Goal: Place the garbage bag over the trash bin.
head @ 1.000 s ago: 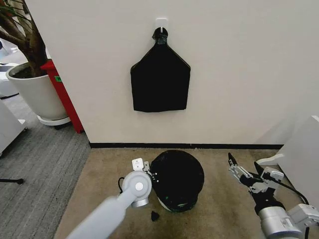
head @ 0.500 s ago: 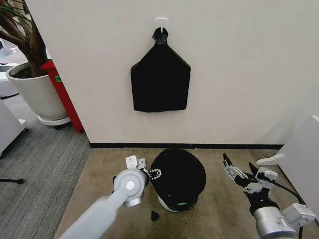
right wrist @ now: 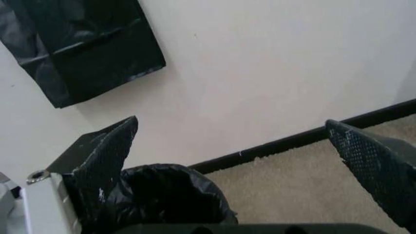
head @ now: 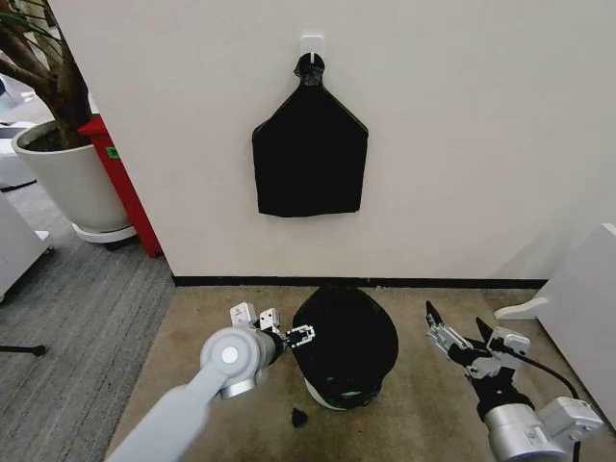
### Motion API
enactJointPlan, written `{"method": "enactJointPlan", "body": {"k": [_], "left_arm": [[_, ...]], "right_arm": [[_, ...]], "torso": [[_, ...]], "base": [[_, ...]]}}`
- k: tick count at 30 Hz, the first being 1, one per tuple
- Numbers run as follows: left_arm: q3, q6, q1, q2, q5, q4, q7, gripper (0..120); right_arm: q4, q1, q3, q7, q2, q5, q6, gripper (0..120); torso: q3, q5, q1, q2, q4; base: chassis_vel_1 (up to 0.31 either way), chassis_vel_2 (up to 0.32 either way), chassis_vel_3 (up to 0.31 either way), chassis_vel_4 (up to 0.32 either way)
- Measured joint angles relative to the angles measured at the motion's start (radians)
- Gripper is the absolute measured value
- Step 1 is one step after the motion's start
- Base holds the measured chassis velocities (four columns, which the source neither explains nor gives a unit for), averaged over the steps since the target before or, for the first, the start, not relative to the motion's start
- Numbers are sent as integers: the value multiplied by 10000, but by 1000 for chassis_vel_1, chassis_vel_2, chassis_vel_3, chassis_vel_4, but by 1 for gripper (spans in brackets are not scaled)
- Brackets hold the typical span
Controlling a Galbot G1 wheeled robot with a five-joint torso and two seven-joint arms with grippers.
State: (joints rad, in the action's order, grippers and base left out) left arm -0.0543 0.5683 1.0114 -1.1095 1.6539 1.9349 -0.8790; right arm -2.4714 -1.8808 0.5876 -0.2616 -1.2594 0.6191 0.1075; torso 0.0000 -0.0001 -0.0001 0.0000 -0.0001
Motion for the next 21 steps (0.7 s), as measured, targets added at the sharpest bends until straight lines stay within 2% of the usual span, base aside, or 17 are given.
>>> {"method": "enactJointPlan", "body": {"k": [8, 10, 14, 17, 21], "left_arm": [[-586, 307, 376, 255, 127, -262, 906, 100], [-620, 318, 438, 252, 132, -258, 999, 100], [-656, 453, 645, 183, 433, -245, 1469, 100], [-673, 540, 760, 199, 437, -248, 1719, 100], [-683, 578, 964, 217, 218, -221, 1952, 100]], "right_arm": [[-126, 24, -134, 163, 237, 128, -96, 100], [-140, 300, -280, 37, 562, 558, 70, 100], [-100, 2005, -1003, -1458, 1626, 1981, 646, 100], [-84, 2589, -1246, -1789, 1900, 2537, 787, 100], [-21, 3800, -2239, -2498, 2723, 4313, 1194, 100]], "torso": [[0, -1, 0, 0, 1], [0, 0, 0, 0, 0], [1, 1, 1, 0, 3], [1, 2, 1, 0, 3], [1, -2, 1, -1, 2]], "base": [[0, 0, 0, 0], [0, 0, 0, 0], [0, 0, 0, 0], [0, 0, 0, 0], [0, 0, 0, 0]]}}
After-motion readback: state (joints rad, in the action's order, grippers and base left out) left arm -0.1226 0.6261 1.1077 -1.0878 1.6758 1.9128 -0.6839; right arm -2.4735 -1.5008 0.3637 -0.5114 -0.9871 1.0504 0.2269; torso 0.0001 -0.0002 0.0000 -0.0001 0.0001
